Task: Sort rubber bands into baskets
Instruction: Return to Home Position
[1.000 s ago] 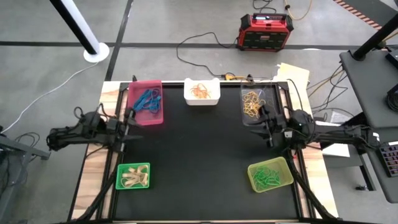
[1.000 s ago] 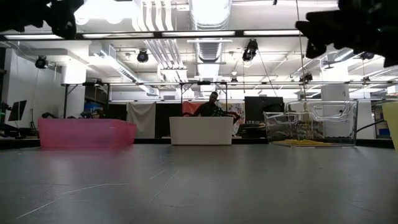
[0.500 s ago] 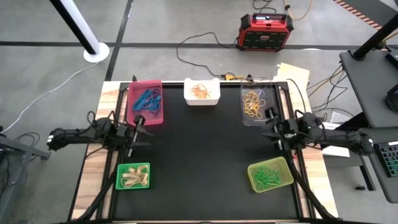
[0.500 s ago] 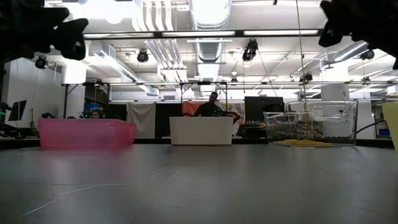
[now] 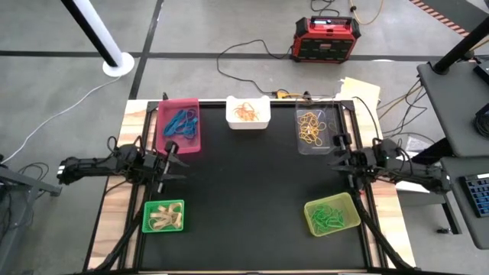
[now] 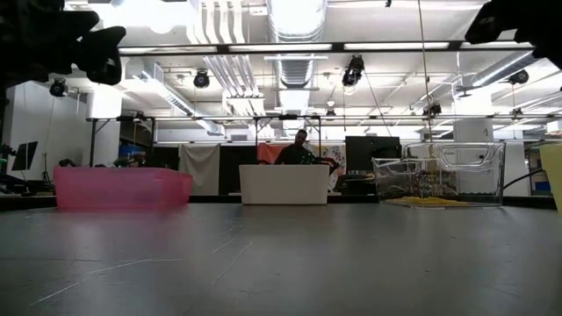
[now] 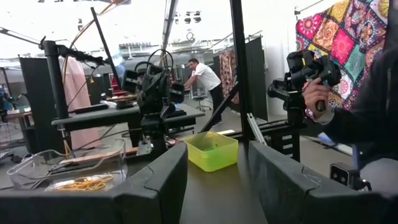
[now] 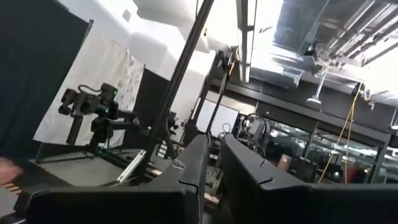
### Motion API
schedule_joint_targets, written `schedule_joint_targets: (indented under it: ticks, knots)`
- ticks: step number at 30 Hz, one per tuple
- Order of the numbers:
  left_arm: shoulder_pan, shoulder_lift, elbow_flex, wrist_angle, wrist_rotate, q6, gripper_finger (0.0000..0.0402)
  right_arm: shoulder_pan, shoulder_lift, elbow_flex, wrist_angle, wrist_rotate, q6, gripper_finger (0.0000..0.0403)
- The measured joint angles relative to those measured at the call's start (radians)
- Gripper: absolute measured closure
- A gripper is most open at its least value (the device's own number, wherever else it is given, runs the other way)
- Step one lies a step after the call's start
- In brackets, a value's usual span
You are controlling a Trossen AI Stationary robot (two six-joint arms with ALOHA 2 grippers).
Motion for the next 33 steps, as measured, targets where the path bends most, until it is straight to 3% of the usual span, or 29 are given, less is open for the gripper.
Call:
schedule_joint_targets:
  ticks: [33]
  knots:
    - [0.000,0.000,0.000,-0.001,-0.001,-0.001,0.0246,0.000,0.018,0.001,-0.008,0.002,0.079,0.0364]
